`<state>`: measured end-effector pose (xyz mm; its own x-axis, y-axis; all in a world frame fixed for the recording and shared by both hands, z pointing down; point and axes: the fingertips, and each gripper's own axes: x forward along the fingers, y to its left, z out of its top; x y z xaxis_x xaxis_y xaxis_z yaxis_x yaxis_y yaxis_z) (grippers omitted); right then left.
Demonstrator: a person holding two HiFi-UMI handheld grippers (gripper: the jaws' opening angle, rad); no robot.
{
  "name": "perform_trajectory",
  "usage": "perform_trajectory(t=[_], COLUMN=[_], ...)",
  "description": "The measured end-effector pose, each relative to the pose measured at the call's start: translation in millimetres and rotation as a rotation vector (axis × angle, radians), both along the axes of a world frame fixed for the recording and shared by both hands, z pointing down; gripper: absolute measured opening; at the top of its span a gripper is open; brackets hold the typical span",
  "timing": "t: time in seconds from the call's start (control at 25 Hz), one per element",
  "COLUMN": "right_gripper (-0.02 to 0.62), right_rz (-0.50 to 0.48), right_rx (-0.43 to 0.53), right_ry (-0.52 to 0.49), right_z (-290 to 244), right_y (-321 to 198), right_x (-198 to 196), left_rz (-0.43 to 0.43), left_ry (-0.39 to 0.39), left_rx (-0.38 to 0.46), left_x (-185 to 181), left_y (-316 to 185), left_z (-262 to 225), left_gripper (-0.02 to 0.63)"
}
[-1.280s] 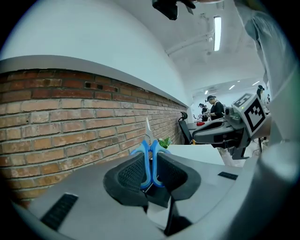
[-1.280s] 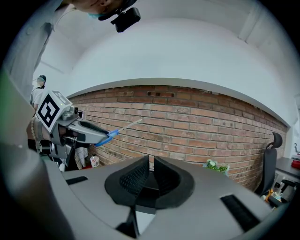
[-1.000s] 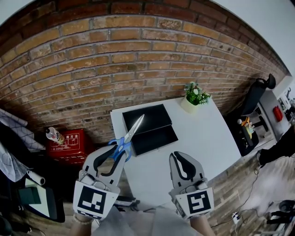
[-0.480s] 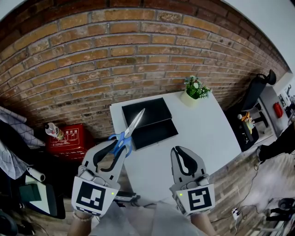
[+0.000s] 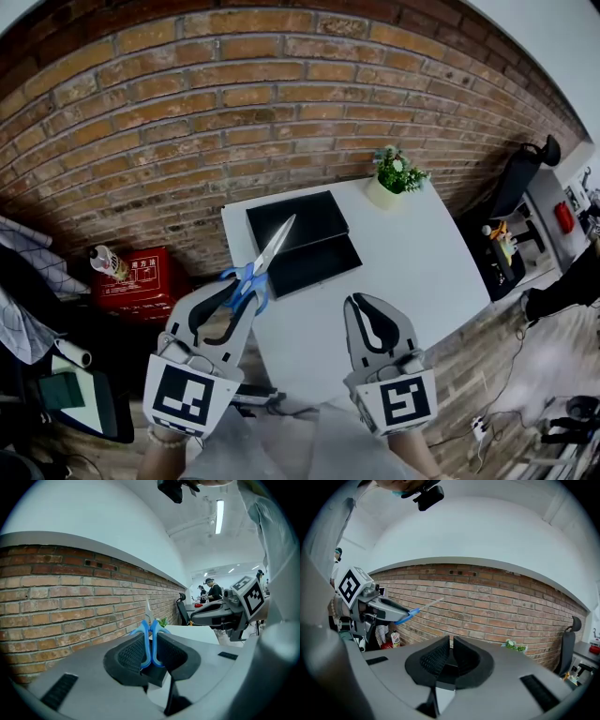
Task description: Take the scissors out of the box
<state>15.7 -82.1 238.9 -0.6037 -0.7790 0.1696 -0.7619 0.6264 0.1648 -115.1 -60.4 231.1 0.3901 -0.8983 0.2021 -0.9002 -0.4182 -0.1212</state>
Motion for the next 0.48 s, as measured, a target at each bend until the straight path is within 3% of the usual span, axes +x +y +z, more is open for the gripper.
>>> perform_trajectory(t=[0.48], right_gripper=[0.055], right_rz=[-0.004], right_rx=[-0.006], right_ry=[0.013], right_z=[4.2], right_y=[-0.2], right_x=[0.7], left_rz=[0.011], left_ry=[-0.005], left_rx=[-0.003], left_x=[4.3], left_y=[-1.9], left_z=[4.3], left_gripper=[0.091])
